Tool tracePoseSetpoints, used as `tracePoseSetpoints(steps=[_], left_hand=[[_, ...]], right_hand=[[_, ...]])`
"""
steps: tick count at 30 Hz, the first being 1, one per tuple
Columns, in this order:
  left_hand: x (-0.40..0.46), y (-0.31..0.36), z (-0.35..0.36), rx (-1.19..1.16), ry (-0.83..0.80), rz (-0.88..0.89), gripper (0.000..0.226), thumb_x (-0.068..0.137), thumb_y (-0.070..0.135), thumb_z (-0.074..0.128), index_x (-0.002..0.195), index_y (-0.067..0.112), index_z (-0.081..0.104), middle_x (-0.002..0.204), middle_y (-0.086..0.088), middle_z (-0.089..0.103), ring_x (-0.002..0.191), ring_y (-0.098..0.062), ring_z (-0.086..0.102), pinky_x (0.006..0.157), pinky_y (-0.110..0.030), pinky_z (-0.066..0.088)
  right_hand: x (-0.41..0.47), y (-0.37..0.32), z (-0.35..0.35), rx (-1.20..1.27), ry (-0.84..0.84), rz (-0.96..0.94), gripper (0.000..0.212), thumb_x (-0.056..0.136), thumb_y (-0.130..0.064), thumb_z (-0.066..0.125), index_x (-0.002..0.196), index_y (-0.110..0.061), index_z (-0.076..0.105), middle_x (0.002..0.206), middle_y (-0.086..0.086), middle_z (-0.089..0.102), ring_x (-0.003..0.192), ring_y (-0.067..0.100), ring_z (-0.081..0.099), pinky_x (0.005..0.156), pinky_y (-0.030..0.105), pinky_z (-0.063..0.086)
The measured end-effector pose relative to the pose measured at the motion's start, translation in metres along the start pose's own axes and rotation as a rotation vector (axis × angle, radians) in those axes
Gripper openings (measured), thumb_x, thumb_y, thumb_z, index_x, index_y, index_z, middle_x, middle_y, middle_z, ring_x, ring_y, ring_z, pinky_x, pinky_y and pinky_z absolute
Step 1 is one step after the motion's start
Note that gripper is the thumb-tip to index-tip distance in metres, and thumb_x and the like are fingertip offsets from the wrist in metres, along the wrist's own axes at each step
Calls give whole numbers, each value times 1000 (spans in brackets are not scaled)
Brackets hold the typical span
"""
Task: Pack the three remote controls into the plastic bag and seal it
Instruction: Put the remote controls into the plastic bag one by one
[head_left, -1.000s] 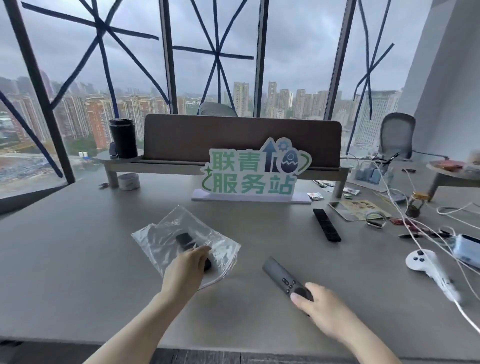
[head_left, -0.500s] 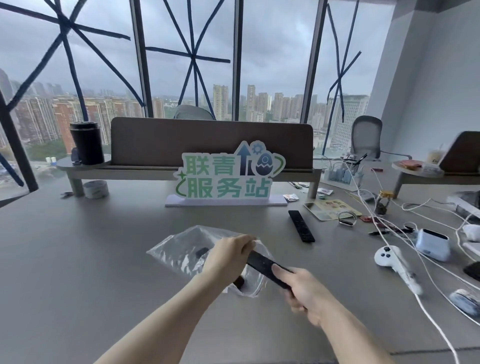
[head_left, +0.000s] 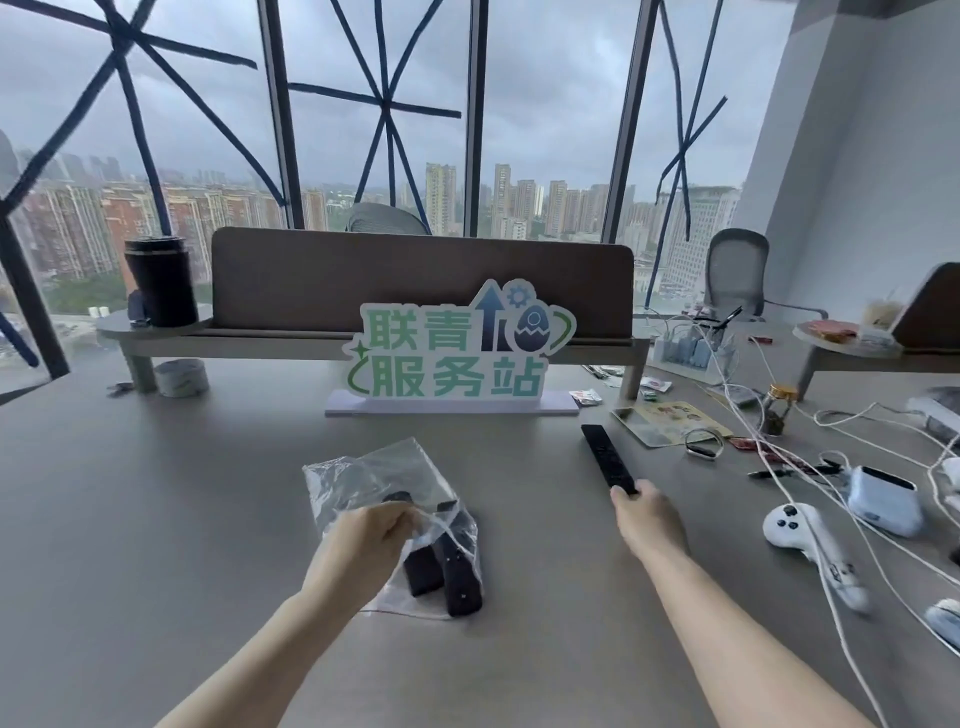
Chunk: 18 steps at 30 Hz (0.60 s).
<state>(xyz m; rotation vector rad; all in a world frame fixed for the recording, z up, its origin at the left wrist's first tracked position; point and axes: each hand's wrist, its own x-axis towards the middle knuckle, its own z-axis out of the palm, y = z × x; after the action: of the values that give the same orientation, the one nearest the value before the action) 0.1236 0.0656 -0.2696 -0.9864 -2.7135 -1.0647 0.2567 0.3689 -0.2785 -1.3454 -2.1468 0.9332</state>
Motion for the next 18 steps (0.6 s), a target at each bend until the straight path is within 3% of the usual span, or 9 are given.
tracePoseSetpoints(steps=[3, 5, 9, 13, 16, 18], left_hand=[[-6, -2, -2, -33, -32, 34, 24, 83, 47, 52, 94, 38, 71, 85, 12, 76, 78, -9, 69, 74, -29, 54], [-12, -6, -2, -36, -64, 28, 20, 85, 42, 59, 100, 39, 71, 87, 17, 75, 80, 0, 67, 76, -25, 53], [-21, -14, -8, -4, -130, 30, 24, 85, 47, 56, 105, 40, 67, 82, 14, 72, 76, -7, 65, 73, -30, 53], [-20, -13, -6, 28, -144, -9, 23, 87, 42, 54, 100, 32, 70, 69, 6, 65, 63, -13, 59, 62, -32, 48], [-14, -4, -2, 69, -106, -21, 26, 90, 40, 50, 86, 19, 66, 67, -3, 66, 63, -25, 57, 61, -37, 51], [-8, 5, 0, 30, -57, -23, 22, 90, 37, 52, 87, 22, 69, 75, 2, 71, 72, -24, 63, 67, -36, 53]], right_hand=[[35, -3, 17, -104, -21, -24, 62, 93, -46, 47, 142, -9, 41, 136, 19, 54, 121, 37, 55, 96, 46, 45], [51, -4, 25, -178, 0, -39, 62, 93, -44, 51, 143, -9, 40, 138, 18, 54, 123, 36, 55, 95, 46, 46], [53, -5, 32, -332, 70, -74, 32, 92, -28, 58, 118, -10, 55, 119, 16, 60, 102, 38, 63, 79, 42, 50], [36, -4, 28, -285, -5, -105, 21, 92, -29, 49, 100, -12, 57, 95, 14, 66, 86, 36, 64, 69, 36, 46], [16, -2, 10, 43, -126, -4, 31, 90, -27, 47, 80, -1, 62, 63, 12, 64, 56, 32, 60, 53, 31, 42], [-7, -1, -10, 396, -192, 136, 28, 91, -20, 51, 70, -3, 58, 50, 9, 52, 31, 20, 39, 39, 22, 28]])
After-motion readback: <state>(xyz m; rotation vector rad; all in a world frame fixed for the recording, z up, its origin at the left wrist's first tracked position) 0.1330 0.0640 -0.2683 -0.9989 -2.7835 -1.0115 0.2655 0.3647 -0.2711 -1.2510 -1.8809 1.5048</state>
